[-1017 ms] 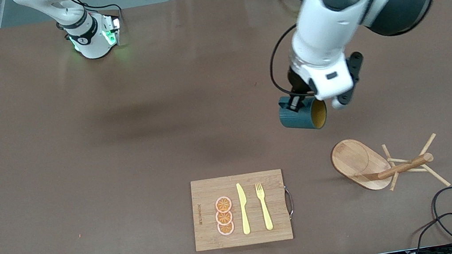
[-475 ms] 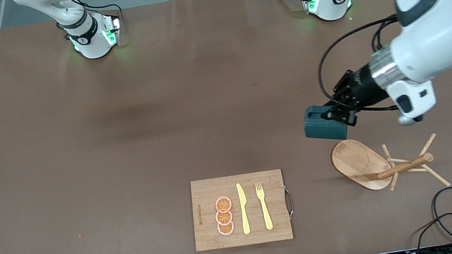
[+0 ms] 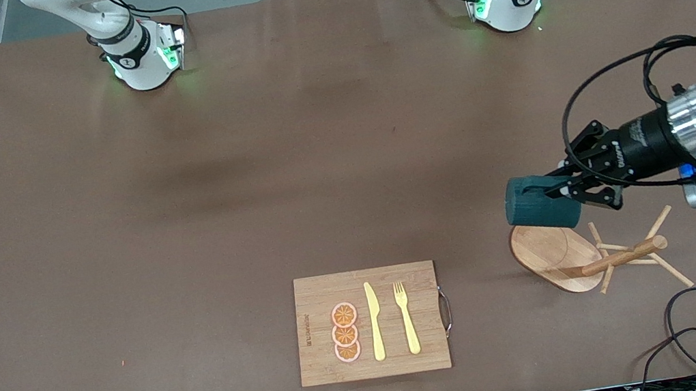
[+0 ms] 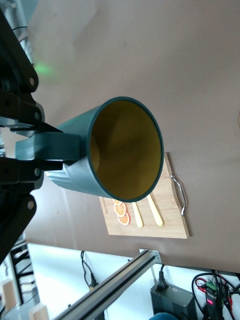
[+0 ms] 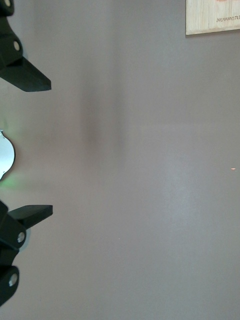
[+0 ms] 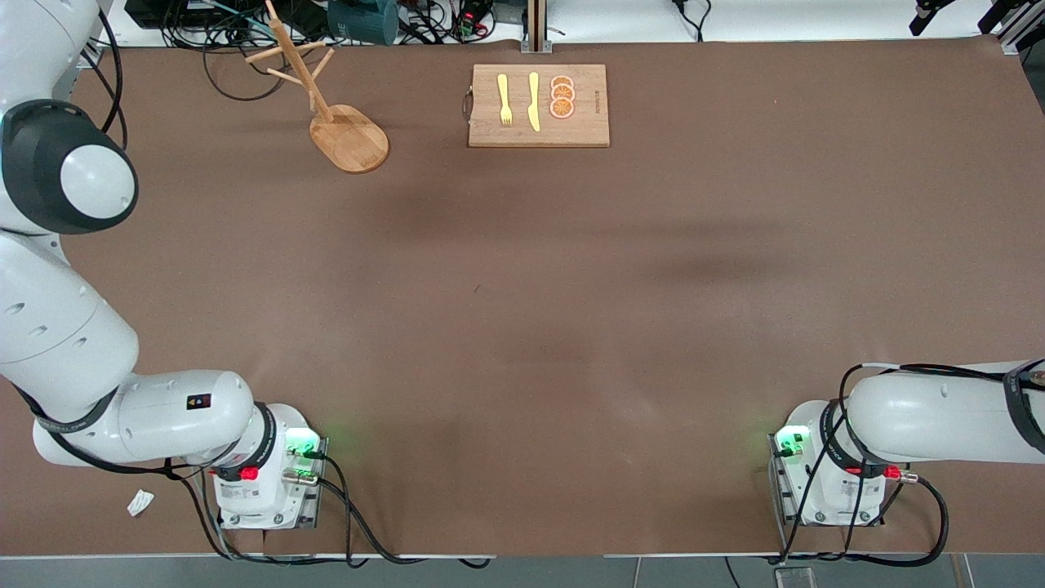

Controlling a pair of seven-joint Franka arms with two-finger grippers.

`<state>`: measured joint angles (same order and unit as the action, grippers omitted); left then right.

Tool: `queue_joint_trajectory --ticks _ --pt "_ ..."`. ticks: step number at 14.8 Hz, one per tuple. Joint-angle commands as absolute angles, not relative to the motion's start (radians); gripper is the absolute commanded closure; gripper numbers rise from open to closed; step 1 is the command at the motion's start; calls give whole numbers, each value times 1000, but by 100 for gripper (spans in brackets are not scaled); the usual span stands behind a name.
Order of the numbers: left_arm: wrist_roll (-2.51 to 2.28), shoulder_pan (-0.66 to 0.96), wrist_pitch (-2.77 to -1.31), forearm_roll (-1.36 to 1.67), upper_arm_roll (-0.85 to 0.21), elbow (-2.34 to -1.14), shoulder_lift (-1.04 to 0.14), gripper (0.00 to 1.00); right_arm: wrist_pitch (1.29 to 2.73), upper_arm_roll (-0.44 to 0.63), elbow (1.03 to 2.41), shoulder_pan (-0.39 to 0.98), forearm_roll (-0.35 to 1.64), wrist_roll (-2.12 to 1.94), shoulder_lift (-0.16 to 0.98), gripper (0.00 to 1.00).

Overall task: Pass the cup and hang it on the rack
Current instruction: 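Hang the mug handle onto a rack peg with the left gripper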

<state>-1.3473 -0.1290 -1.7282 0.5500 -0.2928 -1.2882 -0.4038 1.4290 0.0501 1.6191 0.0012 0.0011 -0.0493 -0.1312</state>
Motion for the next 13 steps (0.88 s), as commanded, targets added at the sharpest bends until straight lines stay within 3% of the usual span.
queue_joint_trajectory --ticks 1,13 --pt "-1330 -172 -1733 615 -298 -1287 -440 99 1427 49 1632 0 12 -43 -149 0" --pt "-1207 -276 -1735 819 -296 -1284 -537 99 1430 49 1632 0 12 -44 -149 0"
